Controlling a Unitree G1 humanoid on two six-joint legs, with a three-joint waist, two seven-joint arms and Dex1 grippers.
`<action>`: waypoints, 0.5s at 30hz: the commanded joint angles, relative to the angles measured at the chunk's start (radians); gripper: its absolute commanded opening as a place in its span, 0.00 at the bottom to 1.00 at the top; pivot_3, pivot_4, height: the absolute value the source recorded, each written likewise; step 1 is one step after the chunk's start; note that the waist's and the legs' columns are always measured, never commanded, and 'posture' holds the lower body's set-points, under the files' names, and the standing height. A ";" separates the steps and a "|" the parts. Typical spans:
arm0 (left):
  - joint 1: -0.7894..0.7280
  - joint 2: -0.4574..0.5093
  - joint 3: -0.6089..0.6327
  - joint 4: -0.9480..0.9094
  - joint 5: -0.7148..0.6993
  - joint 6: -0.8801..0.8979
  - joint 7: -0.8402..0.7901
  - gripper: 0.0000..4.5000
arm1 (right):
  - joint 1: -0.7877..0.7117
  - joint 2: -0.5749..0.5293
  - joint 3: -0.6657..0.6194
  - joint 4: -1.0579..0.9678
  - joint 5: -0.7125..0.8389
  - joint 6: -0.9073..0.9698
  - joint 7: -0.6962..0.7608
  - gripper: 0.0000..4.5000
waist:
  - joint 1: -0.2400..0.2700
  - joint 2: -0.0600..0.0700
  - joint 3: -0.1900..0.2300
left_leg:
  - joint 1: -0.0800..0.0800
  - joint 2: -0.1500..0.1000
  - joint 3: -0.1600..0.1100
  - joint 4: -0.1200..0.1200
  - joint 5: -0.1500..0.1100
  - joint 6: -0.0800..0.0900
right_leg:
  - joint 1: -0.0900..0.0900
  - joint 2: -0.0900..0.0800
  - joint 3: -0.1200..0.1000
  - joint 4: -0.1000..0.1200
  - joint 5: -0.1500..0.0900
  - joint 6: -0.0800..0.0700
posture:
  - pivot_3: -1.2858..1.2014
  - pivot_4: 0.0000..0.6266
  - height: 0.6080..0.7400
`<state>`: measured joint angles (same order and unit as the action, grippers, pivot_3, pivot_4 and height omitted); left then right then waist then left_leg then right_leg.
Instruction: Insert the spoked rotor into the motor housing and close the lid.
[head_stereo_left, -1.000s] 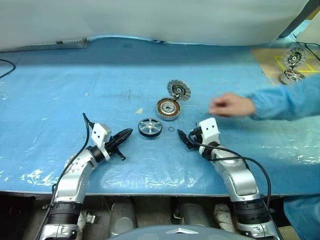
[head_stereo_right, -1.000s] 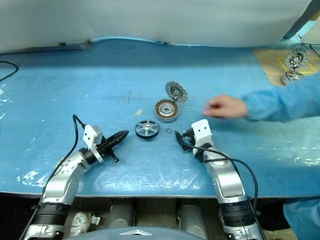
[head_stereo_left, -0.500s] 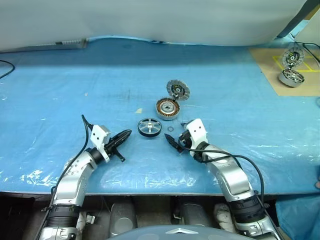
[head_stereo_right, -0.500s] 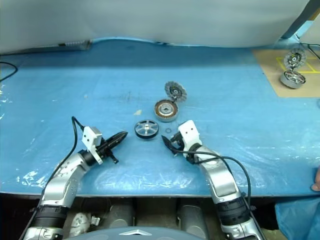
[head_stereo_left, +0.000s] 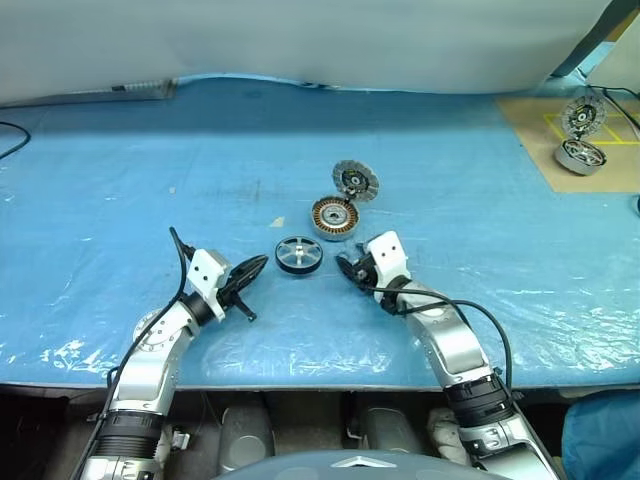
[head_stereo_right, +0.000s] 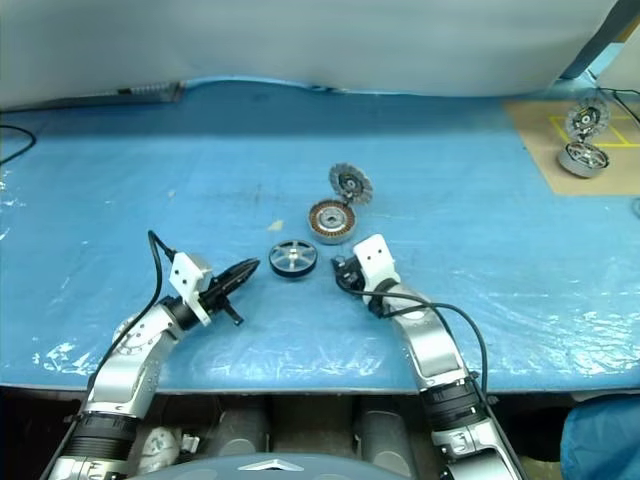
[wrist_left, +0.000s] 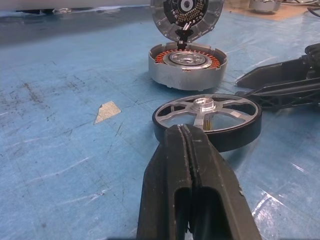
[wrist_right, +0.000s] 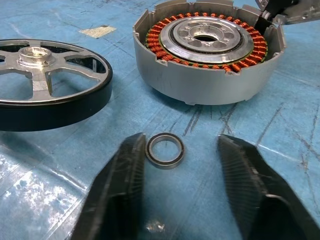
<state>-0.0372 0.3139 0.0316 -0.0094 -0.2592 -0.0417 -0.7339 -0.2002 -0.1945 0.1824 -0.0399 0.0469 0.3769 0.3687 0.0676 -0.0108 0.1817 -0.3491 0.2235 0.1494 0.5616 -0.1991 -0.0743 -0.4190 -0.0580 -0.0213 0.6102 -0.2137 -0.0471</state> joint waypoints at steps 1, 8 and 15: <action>0.005 0.001 -0.005 -0.009 0.000 -0.045 0.000 0.00 | 0.044 -0.010 0.003 -0.016 0.002 0.011 0.011 0.26 | 0.000 0.000 -0.001 | 0.000 0.000 0.000 0.000 0.000 0.000 | 0.000 0.000 0.000 0.000 0.000 0.000 | 0.52 0.24 1.00; 0.012 -0.036 -0.003 0.044 -0.005 -0.126 0.004 0.00 | 0.071 -0.044 -0.006 -0.088 0.004 0.030 0.028 0.13 | 0.001 0.002 -0.003 | 0.000 0.000 0.000 0.000 0.000 0.000 | 0.001 0.000 0.000 0.000 0.000 0.000 | 0.52 0.24 1.00; 0.012 -0.050 -0.010 0.074 -0.003 -0.152 0.006 0.00 | -0.056 -0.095 -0.060 -0.227 0.050 0.155 0.062 0.13 | -0.005 0.002 -0.003 | 0.000 0.000 0.000 0.000 0.000 0.000 | 0.000 0.000 0.000 0.000 0.000 0.000 | 0.52 0.24 1.00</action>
<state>-0.0273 0.2664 0.0277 0.0758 -0.2561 -0.1707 -0.7321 -0.1991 -0.2908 0.1437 -0.2182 0.0826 0.5100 0.4395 0.0626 -0.0090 0.1788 -0.3489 0.2235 0.1494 0.5617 -0.1991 -0.0742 -0.4191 -0.0578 -0.0209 0.6101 -0.2133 -0.0474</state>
